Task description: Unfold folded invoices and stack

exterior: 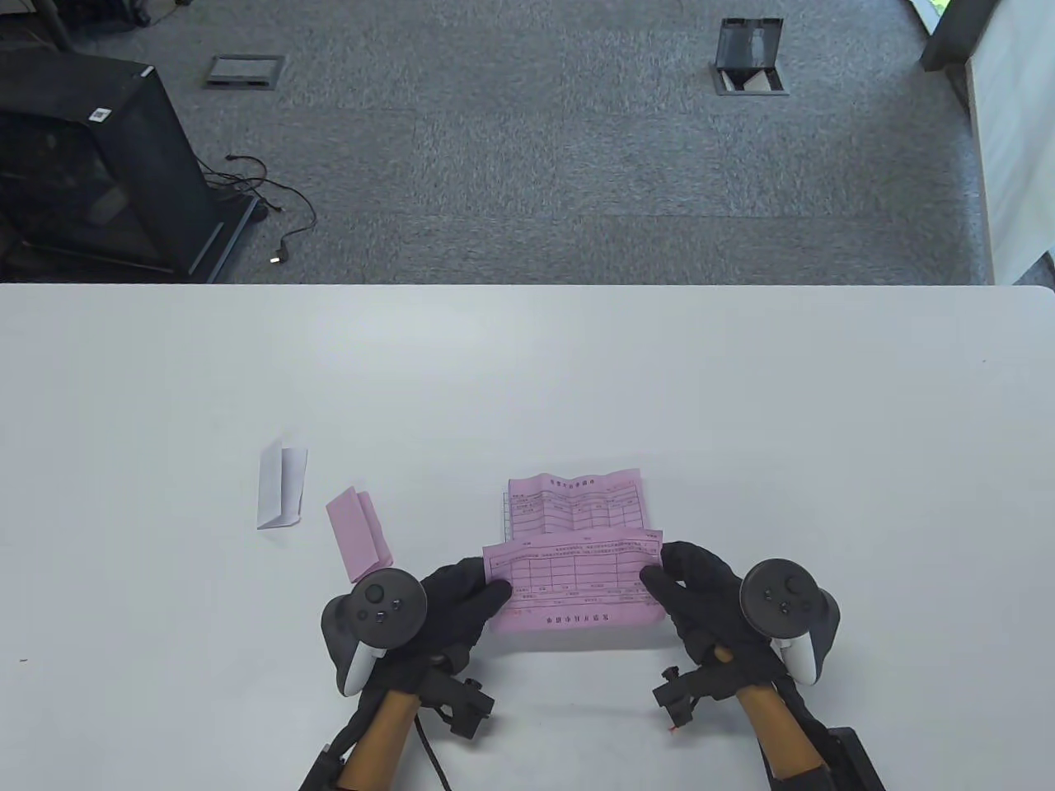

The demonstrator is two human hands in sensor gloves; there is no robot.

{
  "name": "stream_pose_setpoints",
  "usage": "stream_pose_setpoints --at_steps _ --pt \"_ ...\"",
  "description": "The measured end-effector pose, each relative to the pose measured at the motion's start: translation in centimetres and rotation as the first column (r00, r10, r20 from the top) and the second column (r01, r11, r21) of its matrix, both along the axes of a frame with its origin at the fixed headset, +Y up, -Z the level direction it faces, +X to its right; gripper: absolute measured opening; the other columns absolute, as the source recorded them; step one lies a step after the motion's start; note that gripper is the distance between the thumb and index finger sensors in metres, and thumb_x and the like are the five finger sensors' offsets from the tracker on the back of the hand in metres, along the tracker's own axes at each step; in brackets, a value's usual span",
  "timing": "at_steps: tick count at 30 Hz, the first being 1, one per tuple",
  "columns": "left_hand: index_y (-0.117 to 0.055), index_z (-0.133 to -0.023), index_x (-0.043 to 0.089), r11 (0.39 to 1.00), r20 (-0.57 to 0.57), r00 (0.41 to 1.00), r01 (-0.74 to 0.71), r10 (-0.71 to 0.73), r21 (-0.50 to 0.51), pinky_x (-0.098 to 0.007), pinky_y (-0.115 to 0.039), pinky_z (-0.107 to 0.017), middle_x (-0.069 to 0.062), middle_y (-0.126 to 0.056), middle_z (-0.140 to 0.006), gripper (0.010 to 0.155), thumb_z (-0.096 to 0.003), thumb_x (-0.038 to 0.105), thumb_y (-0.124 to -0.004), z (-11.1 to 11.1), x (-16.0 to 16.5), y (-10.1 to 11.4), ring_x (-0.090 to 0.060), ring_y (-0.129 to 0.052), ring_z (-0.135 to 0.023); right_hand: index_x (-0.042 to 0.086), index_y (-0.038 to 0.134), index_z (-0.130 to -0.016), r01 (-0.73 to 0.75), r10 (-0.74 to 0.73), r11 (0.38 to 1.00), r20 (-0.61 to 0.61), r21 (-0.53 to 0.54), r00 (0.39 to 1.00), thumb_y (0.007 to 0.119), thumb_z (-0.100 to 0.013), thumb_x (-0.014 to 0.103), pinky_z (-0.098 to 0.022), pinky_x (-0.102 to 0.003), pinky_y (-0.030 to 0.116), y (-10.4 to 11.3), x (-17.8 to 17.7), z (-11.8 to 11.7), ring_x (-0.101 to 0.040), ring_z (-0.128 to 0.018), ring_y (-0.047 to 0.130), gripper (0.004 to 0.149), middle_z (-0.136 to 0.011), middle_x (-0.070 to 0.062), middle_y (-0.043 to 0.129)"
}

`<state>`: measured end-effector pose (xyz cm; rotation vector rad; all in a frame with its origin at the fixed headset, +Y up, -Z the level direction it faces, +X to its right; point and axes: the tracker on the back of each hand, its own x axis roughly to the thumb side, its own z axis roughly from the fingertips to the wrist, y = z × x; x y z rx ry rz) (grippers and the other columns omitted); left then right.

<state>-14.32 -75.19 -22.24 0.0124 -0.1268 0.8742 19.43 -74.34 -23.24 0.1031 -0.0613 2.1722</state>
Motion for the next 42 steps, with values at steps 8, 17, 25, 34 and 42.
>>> stream_pose_setpoints --at_steps 8,17,25,34,42 --pt "-0.079 -0.093 0.019 0.992 -0.104 0.987 0.121 -0.125 -0.044 -0.035 -0.086 -0.033 -0.006 -0.103 -0.064 0.052 -0.0452 0.035 -0.091 -3.0 1.2 2.4 -0.024 -0.101 -0.048 0.024 0.076 -0.077 -0.249 0.253 0.967 0.094 -0.058 0.963 0.077 -0.046 0.04 -0.065 -0.067 0.054 2.4 -1.2 -3.0 -0.037 -0.078 0.079 0.035 -0.082 -0.008 0.084" --pt "-0.073 -0.099 0.02 0.938 -0.139 0.941 0.279 -0.31 -0.204 -0.034 -0.085 -0.036 -0.005 -0.101 -0.066 0.059 -0.0452 0.036 -0.091 -7.8 2.9 2.0 -0.024 -0.099 -0.05 0.027 0.077 -0.077 -0.495 0.521 0.85 0.14 -0.181 0.842 0.078 -0.046 0.041 -0.066 -0.07 0.049 1.8 -2.8 -7.9 -0.042 -0.084 0.072 0.035 -0.091 -0.012 0.078" --pt "-0.069 -0.101 0.02 0.88 -0.108 0.896 0.391 -0.431 -0.269 -0.034 -0.084 -0.037 -0.005 -0.101 -0.065 0.063 -0.0449 0.038 -0.091 -10.1 4.1 -1.0 -0.024 -0.098 -0.051 0.028 0.077 -0.077 -0.652 0.697 0.708 0.118 -0.272 0.708 0.077 -0.045 0.042 -0.066 -0.07 0.049 -1.3 -4.0 -9.8 -0.044 -0.085 0.071 0.034 -0.093 -0.014 0.077" --pt "-0.066 -0.103 0.019 0.835 -0.097 0.867 0.434 -0.489 -0.337 -0.033 -0.083 -0.035 -0.005 -0.102 -0.06 0.065 -0.0456 0.038 -0.09 -11.2 4.6 -2.4 -0.022 -0.097 -0.045 0.03 0.077 -0.076 -0.775 0.821 0.554 0.043 -0.306 0.57 0.077 -0.046 0.044 -0.067 -0.069 0.048 -3.1 -5.6 -10.9 -0.042 -0.085 0.072 0.033 -0.09 -0.012 0.074" --pt "-0.059 -0.107 0.02 0.691 -0.102 0.72 0.601 -0.686 -0.402 -0.033 -0.081 -0.036 0.002 -0.097 -0.059 0.078 -0.042 0.047 -0.09 -11.6 5.1 -2.3 -0.018 -0.095 -0.045 0.026 0.074 -0.08 -0.75 0.826 0.546 0.087 -0.373 0.557 0.076 -0.043 0.051 -0.066 -0.068 0.05 -3.1 -4.8 -11.2 -0.04 -0.082 0.073 0.045 -0.087 -0.007 0.074"
